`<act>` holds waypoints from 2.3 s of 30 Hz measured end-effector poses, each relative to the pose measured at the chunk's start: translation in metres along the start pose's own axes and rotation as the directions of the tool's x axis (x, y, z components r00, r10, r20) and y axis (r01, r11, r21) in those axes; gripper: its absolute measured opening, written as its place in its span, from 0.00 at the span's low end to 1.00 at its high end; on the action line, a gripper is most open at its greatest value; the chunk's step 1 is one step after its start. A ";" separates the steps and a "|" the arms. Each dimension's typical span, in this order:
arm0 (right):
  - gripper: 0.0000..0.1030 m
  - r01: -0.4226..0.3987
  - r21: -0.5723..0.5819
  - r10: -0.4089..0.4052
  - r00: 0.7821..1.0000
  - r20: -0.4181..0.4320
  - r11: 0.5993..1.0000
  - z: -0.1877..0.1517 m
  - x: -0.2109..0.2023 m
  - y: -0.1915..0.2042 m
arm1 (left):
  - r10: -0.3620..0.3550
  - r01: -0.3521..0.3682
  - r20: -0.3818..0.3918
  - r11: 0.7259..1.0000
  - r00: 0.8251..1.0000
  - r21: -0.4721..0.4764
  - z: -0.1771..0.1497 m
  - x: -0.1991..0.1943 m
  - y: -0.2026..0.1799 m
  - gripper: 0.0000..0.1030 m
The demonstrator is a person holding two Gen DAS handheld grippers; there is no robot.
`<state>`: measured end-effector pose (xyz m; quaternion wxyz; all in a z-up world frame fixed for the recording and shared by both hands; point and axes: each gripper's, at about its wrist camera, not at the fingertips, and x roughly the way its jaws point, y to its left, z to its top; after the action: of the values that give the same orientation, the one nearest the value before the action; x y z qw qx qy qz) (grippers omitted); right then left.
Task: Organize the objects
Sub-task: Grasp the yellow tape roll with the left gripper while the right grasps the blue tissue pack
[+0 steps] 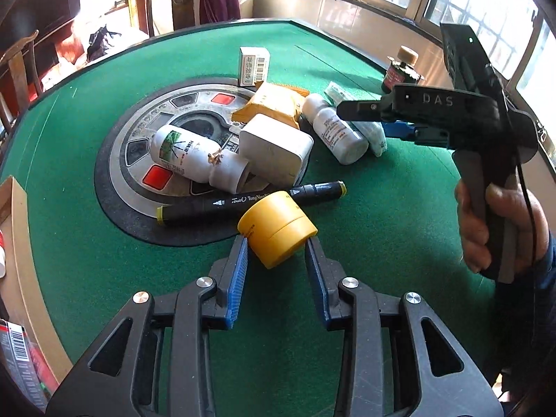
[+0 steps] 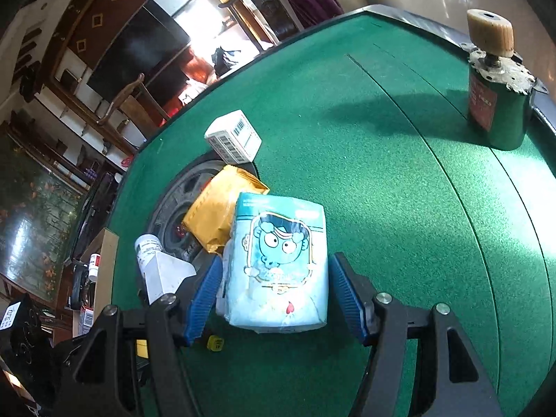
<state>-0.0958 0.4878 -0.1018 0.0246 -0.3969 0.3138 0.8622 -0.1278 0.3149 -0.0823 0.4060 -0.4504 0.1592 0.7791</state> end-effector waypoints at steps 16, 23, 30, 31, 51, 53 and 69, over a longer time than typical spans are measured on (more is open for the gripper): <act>0.24 0.051 -0.074 -0.049 0.998 0.026 0.996 -0.002 -0.013 0.017 | 0.070 -0.072 0.022 0.991 0.997 0.112 0.031 -0.004 -0.008 0.33; 0.26 0.061 -0.072 -0.059 0.998 0.038 0.995 0.001 -0.015 0.014 | 0.045 -0.035 -0.078 0.991 0.996 0.132 0.028 0.022 -0.010 0.45; 0.29 0.066 -0.056 -0.064 0.997 0.030 0.996 0.001 -0.015 0.012 | 0.098 -0.082 -0.075 0.978 0.992 0.194 -0.008 0.019 -0.021 0.49; 0.33 0.070 -0.057 -0.069 0.997 0.028 0.996 0.001 -0.014 0.012 | 0.104 -0.092 -0.054 0.979 0.993 0.179 -0.012 0.017 -0.021 0.49; 0.35 0.207 -0.052 -0.205 0.978 0.045 0.977 -0.003 -0.004 0.003 | 0.107 -0.107 0.006 0.994 0.994 0.008 -0.018 0.000 -0.002 0.31; 0.11 0.218 -0.076 -0.215 0.975 0.050 0.973 -0.004 -0.005 0.008 | 0.118 -0.118 -0.002 0.993 0.993 -0.016 -0.015 0.003 0.000 0.31; 0.11 0.070 -0.160 -0.047 0.989 0.142 0.985 -0.012 -0.037 0.043 | 0.086 -0.074 0.105 0.991 0.991 -0.112 -0.016 -0.025 0.016 0.30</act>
<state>-0.0747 0.4539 -0.0592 0.0386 -0.3460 0.2272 0.9095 -0.1248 0.2828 -0.0720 0.3576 -0.4214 0.1123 0.8258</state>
